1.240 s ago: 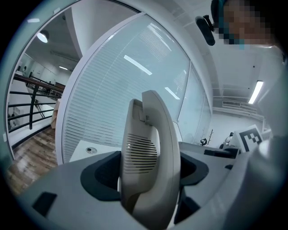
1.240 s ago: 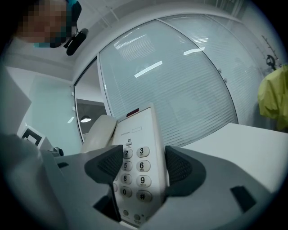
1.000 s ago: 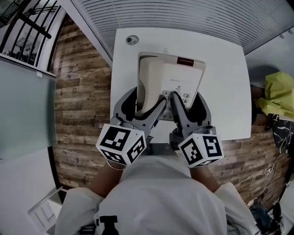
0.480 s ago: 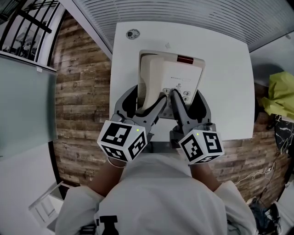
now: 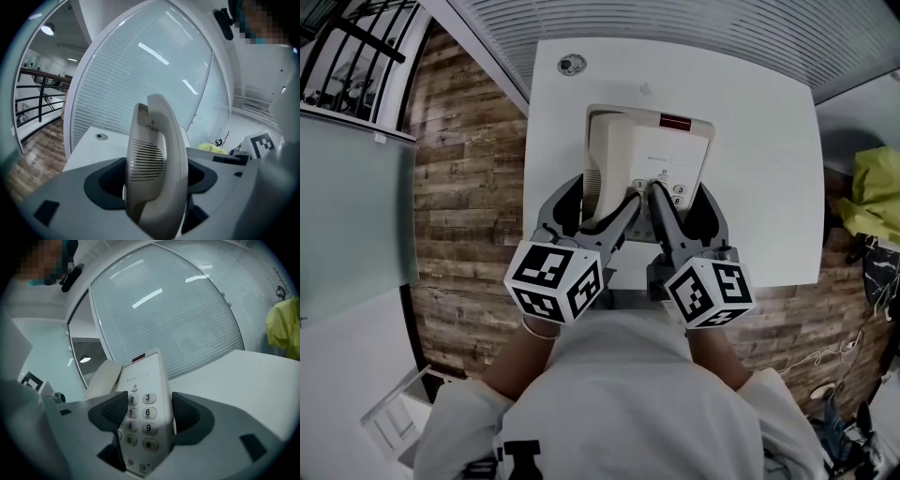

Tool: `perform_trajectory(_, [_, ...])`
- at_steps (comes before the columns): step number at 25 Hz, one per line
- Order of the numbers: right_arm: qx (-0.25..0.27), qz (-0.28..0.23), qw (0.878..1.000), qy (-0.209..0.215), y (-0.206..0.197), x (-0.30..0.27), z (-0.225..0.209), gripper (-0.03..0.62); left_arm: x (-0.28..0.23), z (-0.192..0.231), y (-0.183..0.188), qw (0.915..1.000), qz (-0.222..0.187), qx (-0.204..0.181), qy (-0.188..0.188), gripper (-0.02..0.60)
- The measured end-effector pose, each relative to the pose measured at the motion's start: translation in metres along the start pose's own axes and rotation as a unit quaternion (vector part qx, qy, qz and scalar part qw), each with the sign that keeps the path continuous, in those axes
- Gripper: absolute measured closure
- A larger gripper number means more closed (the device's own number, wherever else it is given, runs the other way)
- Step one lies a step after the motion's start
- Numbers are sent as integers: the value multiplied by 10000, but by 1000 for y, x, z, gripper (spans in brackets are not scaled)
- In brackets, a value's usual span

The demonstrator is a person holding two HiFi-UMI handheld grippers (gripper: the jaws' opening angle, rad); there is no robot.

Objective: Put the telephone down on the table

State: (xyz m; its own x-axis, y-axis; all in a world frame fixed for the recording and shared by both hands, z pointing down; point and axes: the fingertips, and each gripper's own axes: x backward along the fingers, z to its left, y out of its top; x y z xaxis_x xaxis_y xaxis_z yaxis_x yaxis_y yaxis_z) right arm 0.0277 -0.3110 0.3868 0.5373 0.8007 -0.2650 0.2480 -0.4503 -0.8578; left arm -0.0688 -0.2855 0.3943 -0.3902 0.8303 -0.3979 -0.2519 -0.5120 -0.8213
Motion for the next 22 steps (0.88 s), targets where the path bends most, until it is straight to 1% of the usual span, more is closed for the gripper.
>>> perform_trajectory(13, [-159, 386, 9990, -125, -24, -19, -16, 286, -19, 17, -20, 9987, 428, 205, 195, 234])
perform_trajectory(22, [-237, 668, 9972, -245, -43, -30, -28, 286, -32, 28, -38, 9964, 706, 396, 257, 234])
